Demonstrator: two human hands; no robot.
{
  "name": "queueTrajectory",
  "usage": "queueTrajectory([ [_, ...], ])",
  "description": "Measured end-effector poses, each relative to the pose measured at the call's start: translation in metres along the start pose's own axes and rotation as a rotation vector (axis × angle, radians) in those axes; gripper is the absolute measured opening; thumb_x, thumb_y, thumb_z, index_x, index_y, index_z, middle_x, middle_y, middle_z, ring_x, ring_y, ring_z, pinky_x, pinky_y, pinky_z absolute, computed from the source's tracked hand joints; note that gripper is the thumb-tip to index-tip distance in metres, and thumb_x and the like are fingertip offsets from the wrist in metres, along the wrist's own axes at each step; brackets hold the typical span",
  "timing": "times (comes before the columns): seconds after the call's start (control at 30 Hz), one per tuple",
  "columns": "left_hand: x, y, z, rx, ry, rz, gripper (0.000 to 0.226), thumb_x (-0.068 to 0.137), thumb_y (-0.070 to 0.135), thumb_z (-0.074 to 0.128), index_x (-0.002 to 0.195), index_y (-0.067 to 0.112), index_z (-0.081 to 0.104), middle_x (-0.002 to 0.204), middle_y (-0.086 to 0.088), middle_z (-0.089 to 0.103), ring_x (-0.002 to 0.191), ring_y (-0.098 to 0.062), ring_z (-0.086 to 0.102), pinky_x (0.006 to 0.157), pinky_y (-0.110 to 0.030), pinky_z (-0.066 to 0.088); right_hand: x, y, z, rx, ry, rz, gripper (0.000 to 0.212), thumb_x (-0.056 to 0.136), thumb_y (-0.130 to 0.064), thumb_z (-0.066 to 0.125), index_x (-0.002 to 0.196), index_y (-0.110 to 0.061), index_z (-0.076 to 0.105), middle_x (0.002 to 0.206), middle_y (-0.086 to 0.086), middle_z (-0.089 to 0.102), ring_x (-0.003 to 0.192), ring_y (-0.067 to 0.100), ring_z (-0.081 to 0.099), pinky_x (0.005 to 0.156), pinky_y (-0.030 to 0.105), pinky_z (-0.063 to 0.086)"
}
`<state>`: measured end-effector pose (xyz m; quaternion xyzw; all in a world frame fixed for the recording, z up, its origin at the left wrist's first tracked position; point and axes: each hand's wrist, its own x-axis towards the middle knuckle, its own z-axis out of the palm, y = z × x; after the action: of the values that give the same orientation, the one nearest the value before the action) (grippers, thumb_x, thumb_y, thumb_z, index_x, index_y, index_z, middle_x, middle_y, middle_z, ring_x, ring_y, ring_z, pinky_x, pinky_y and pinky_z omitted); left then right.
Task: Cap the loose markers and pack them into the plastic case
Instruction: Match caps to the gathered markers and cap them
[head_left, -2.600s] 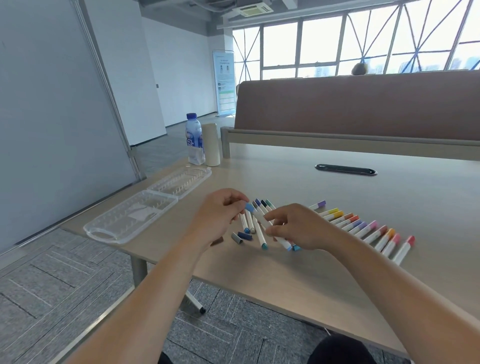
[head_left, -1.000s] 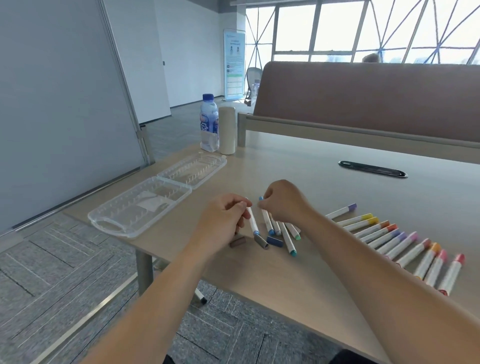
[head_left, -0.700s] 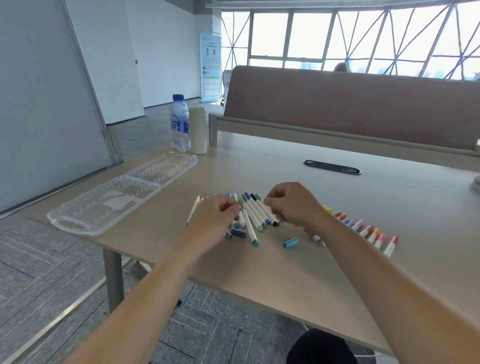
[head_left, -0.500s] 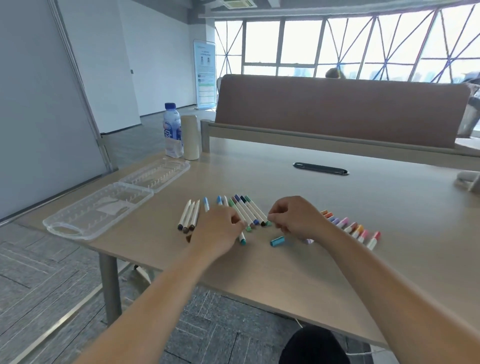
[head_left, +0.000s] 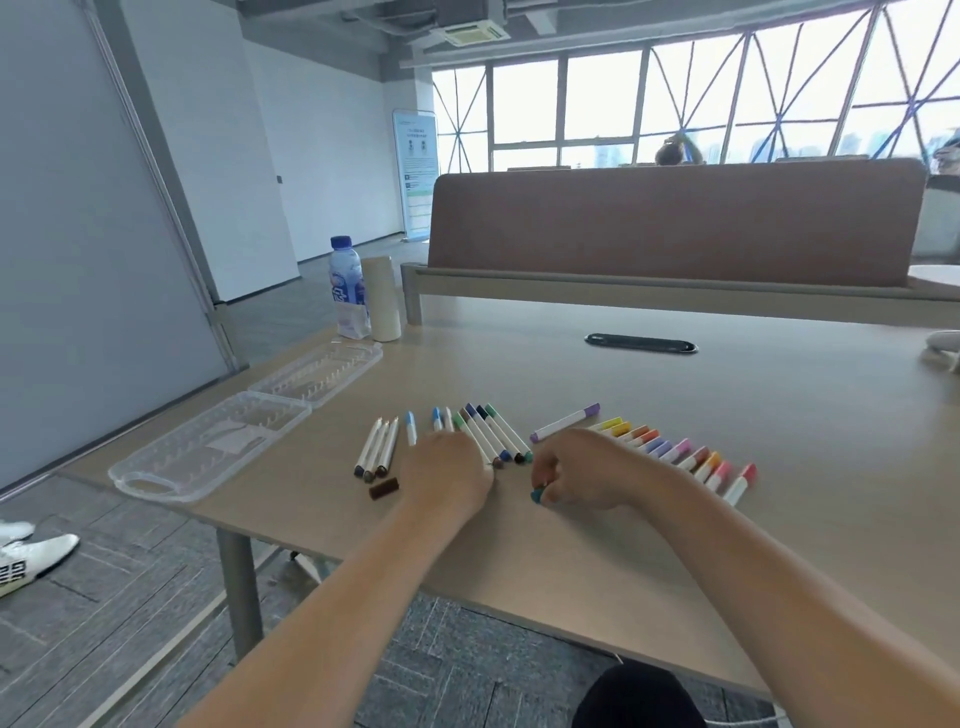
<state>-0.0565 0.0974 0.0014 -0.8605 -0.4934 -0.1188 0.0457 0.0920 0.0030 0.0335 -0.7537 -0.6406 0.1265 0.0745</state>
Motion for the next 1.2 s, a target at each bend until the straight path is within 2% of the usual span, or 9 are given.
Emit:
queueTrajectory([
  [0.13, -0.005, 0.000, -0.010, -0.027, -0.008, -0.028, 0.018, 0.091, 0.026, 0.055, 0.096, 0.011, 0.064, 0.104, -0.008, 0.068, 0.098, -0.027, 0.063, 0.073, -0.031, 0.044, 0.002, -0.002, 0.001, 0.020, -0.005, 0.004, 0.017, 0.086, -0.029, 0.071, 0.101, -0.023, 0.073, 0.087, -0.009, 0.061, 0.076, 0.010, 0.054, 0.052, 0.016, 0.033],
  [0.27, -0.010, -0.009, -0.023, -0.166, -0.019, -0.098, 0.019, 0.093, 0.025, 0.051, 0.094, 0.009, 0.062, 0.098, -0.008, 0.067, 0.093, -0.027, 0.064, 0.067, -0.030, 0.041, 0.005, 0.000, 0.000, 0.127, 0.083, -0.019, 0.011, 0.088, -0.026, 0.070, 0.097, -0.019, 0.071, 0.087, -0.009, 0.062, 0.075, 0.007, 0.054, 0.055, 0.010, 0.034],
  [0.37, -0.013, -0.026, -0.031, -0.591, -0.025, -0.160, 0.026, 0.088, 0.020, 0.054, 0.066, 0.008, 0.056, 0.062, 0.001, 0.066, 0.064, -0.017, 0.070, 0.051, -0.024, 0.044, 0.007, -0.003, -0.003, 0.326, 0.151, -0.024, 0.004, 0.090, -0.021, 0.069, 0.090, -0.018, 0.068, 0.076, -0.005, 0.065, 0.061, 0.004, 0.054, 0.057, 0.016, 0.040],
  [0.43, -0.016, -0.036, -0.036, -0.938, -0.058, -0.206, 0.032, 0.091, 0.011, 0.056, 0.059, 0.009, 0.050, 0.040, 0.009, 0.051, 0.037, -0.004, 0.058, 0.038, -0.014, 0.033, 0.008, -0.011, -0.005, 0.518, 0.194, -0.040, 0.004, 0.091, -0.014, 0.068, 0.093, -0.017, 0.068, 0.076, 0.002, 0.071, 0.053, 0.006, 0.056, 0.056, 0.020, 0.045],
  [0.53, -0.018, -0.053, -0.037, -1.267, -0.142, -0.261, 0.024, 0.093, 0.011, 0.061, 0.070, 0.006, 0.056, 0.048, -0.002, 0.045, 0.036, -0.008, 0.046, 0.039, -0.014, 0.031, 0.013, -0.026, -0.007, 0.741, 0.216, -0.051, 0.016, 0.093, -0.006, 0.064, 0.103, -0.017, 0.069, 0.088, 0.013, 0.074, 0.057, 0.012, 0.062, 0.057, 0.022, 0.052],
  [0.67, -0.016, -0.072, -0.028, -1.441, -0.213, -0.269, 0.012, 0.093, 0.011, 0.065, 0.088, 0.001, 0.064, 0.059, -0.007, 0.050, 0.046, -0.012, 0.042, 0.043, -0.019, 0.032, 0.025, -0.046, -0.007, 0.984, 0.192, -0.049, 0.019, 0.093, -0.003, 0.063, 0.106, -0.013, 0.072, 0.092, 0.019, 0.072, 0.065, 0.019, 0.068, 0.070, 0.032, 0.060],
  [0.77, -0.017, -0.080, -0.026, -1.482, -0.212, -0.254, 0.004, 0.092, 0.009, 0.065, 0.092, 0.005, 0.065, 0.067, -0.010, 0.062, 0.048, -0.012, 0.050, 0.044, -0.019, 0.037, 0.032, -0.058, -0.006, 1.128, 0.167, -0.040, 0.020, 0.095, -0.001, 0.060, 0.109, -0.009, 0.070, 0.100, 0.022, 0.070, 0.067, 0.016, 0.069, 0.066, 0.023, 0.058],
  [0.97, -0.016, -0.094, -0.026, -1.491, -0.210, -0.217, 0.013, 0.091, 0.006, 0.064, 0.104, 0.009, 0.065, 0.098, -0.030, 0.069, 0.052, -0.018, 0.056, 0.045, -0.022, 0.040, 0.039, -0.067, -0.004, 1.354, 0.128, 0.024, 0.018, 0.096, -0.001, 0.059, 0.108, -0.008, 0.070, 0.099, 0.021, 0.072, 0.075, 0.023, 0.072, 0.061, 0.023, 0.057],
  [1.2, -0.015, -0.097, -0.022, -1.518, -0.219, -0.191, 0.016, 0.089, 0.004, 0.065, 0.105, 0.006, 0.065, 0.092, -0.027, 0.069, 0.053, -0.020, 0.059, 0.045, -0.023, 0.042, 0.043, -0.071, -0.003, 1.502, 0.124, 0.023, 0.017, 0.096, 0.001, 0.057, 0.110, -0.003, 0.066, 0.083, 0.015, 0.072, 0.067, 0.021, 0.070, 0.057, 0.020, 0.058],
])
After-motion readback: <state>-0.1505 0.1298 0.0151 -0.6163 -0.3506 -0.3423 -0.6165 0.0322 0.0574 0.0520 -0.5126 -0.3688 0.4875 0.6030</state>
